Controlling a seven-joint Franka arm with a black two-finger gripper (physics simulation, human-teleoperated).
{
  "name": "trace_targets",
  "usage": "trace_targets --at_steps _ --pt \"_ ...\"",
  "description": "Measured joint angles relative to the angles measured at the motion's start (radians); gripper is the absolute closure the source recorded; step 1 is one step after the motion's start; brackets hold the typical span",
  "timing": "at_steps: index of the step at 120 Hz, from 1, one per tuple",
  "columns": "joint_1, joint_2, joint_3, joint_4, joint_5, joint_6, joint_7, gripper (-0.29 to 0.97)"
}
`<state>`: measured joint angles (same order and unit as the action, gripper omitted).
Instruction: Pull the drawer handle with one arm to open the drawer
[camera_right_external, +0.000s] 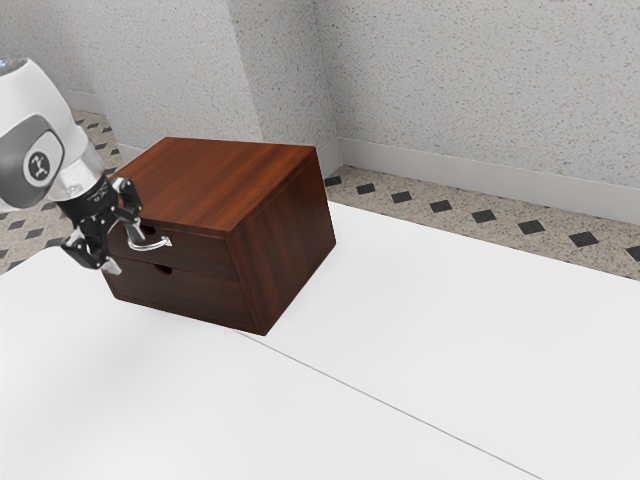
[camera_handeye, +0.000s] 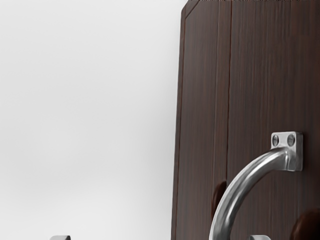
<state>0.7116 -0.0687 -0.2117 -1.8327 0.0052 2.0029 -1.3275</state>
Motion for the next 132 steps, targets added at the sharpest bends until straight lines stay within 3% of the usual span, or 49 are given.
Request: trace_targets --at_steps 80,132 --pt "0.007 -0.004 0.000 -0.075 -0.007 0.085 0.059 0.28" --pt "0.023 -0.106 0.000 -0.188 -0.005 0.103 0.073 0.28"
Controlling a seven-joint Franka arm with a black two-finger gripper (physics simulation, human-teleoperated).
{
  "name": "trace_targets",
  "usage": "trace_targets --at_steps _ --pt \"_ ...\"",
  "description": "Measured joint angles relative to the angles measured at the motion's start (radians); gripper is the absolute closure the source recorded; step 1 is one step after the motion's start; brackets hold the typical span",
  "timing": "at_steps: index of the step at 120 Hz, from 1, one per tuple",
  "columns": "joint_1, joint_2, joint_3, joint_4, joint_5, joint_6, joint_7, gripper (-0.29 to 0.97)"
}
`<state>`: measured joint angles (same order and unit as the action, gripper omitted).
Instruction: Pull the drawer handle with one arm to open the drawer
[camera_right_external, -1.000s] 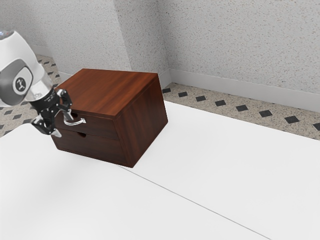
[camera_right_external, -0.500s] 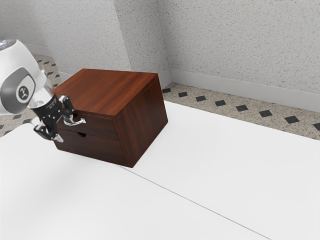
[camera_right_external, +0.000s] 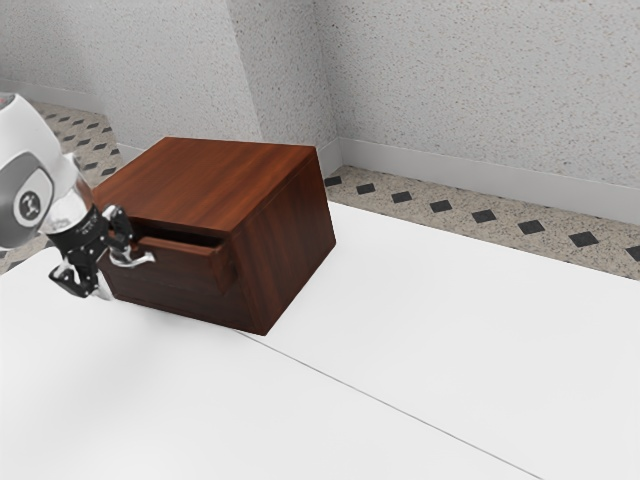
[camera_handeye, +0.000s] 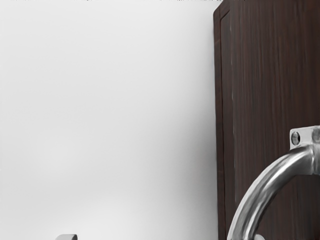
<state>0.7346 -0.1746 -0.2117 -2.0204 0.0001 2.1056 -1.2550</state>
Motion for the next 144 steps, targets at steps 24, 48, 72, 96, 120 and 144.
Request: trace_targets --at_steps 24,48,72,96,120,144 --pt "0.012 -0.053 0.000 -0.047 0.000 0.007 0.004 0.28" --pt "0.025 -0.101 0.000 -0.092 0.000 0.010 0.006 0.28" --pt "0.035 -0.124 0.000 -0.111 0.000 0.011 0.008 0.29" --pt "0.044 -0.147 0.001 -0.133 0.000 0.011 0.010 0.30" --pt "0.052 -0.185 0.000 -0.179 -0.001 0.026 0.011 0.31" --pt "0.059 -0.228 0.000 -0.217 -0.008 0.040 0.012 0.31"
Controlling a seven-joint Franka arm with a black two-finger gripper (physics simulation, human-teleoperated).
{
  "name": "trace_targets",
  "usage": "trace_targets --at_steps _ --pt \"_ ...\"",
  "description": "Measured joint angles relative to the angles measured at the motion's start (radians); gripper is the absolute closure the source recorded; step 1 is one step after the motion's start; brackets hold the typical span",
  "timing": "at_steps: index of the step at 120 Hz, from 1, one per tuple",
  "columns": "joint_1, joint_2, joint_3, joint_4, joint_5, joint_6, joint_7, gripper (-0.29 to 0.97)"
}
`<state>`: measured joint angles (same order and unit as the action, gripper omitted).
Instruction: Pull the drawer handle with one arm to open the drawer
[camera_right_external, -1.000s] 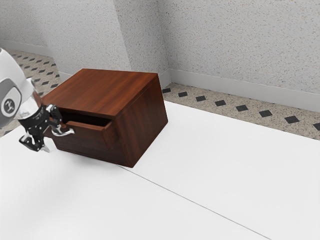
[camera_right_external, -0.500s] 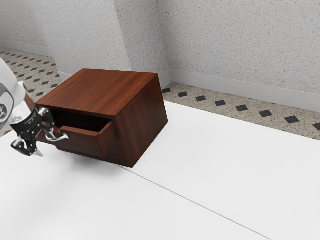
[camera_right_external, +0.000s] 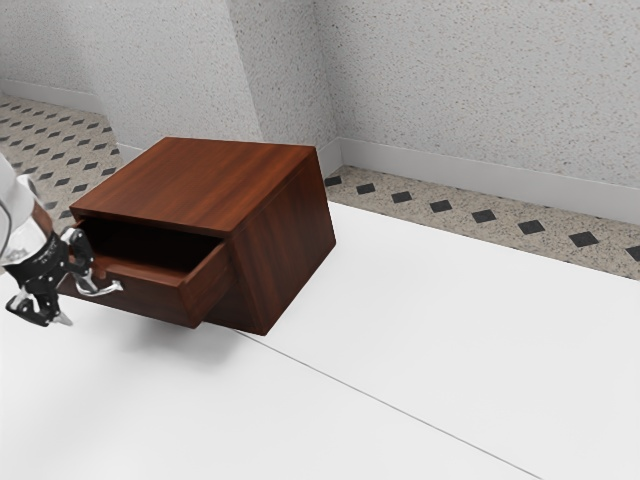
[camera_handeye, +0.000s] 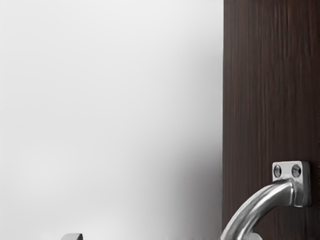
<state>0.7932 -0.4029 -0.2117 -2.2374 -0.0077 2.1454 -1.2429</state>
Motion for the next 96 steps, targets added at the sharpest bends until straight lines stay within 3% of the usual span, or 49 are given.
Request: trace_targets --at_steps 96 --pt "0.033 -0.076 -0.002 -0.079 -0.023 0.025 0.001 0.34"
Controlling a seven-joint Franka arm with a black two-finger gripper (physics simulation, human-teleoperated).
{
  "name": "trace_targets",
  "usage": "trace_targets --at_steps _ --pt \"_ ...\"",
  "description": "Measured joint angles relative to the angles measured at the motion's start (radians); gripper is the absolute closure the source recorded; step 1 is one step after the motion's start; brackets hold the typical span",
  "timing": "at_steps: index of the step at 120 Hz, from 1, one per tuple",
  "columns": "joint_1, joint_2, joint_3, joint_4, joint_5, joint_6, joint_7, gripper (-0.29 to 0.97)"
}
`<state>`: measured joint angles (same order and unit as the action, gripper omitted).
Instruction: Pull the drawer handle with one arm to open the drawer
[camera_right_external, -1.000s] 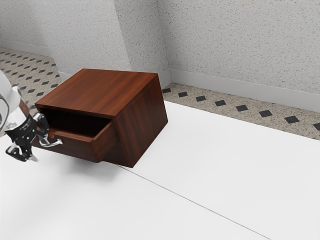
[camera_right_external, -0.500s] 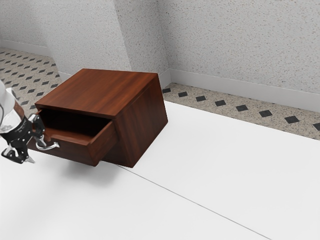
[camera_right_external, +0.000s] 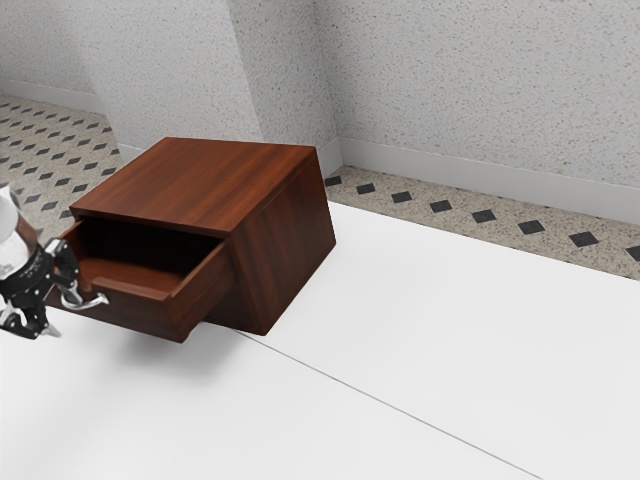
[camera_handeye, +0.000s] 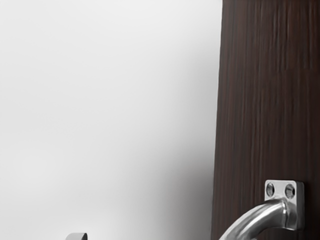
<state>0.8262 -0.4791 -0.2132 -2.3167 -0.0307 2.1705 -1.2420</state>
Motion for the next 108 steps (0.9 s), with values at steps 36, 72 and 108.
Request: trace_targets --at_steps 36,72,108 --pt "0.002 -0.029 0.000 -0.029 -0.015 0.009 0.000 0.35" --pt "0.007 -0.060 0.000 -0.060 -0.023 0.011 -0.001 0.35" --pt "0.010 -0.093 0.000 -0.087 -0.024 0.012 0.000 0.36"
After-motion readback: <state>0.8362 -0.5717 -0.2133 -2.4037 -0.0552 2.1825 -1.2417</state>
